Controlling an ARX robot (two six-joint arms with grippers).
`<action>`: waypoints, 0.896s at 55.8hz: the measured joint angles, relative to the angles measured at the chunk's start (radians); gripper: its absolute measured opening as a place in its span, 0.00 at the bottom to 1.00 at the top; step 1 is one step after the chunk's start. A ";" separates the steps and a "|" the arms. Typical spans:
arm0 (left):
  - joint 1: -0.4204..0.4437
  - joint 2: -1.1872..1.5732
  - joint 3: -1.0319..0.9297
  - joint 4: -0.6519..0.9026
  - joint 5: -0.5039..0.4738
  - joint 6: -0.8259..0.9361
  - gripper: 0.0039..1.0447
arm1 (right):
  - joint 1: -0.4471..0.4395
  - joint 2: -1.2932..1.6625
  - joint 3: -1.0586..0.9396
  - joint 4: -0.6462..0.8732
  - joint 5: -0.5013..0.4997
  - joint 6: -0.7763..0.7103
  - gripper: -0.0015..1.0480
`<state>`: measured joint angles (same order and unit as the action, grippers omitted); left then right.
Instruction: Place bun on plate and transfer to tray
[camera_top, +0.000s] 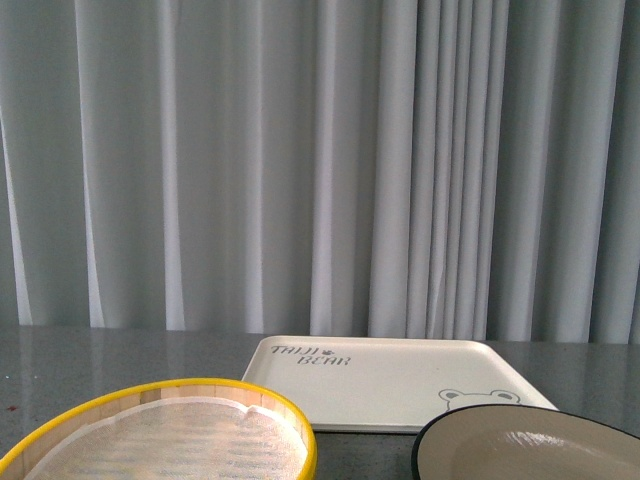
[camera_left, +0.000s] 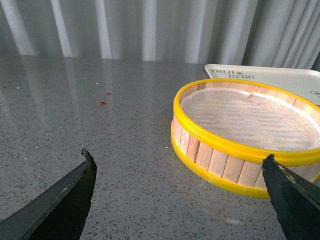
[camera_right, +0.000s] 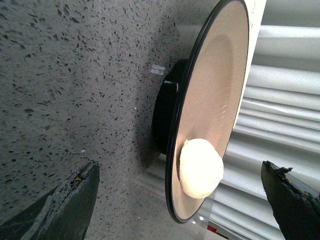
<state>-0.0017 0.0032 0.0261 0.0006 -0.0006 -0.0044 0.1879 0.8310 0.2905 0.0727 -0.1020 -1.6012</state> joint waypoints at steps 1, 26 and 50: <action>0.000 0.000 0.000 0.000 0.000 0.000 0.94 | 0.000 0.007 0.000 0.007 0.000 -0.002 0.92; 0.000 0.000 0.000 0.000 0.000 0.000 0.94 | -0.009 0.221 0.026 0.182 -0.006 -0.043 0.92; 0.000 0.000 0.000 0.000 0.000 0.000 0.94 | -0.037 0.336 0.049 0.321 -0.050 -0.012 0.92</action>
<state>-0.0017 0.0032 0.0261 0.0006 -0.0006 -0.0044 0.1513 1.1667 0.3397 0.3935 -0.1520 -1.6135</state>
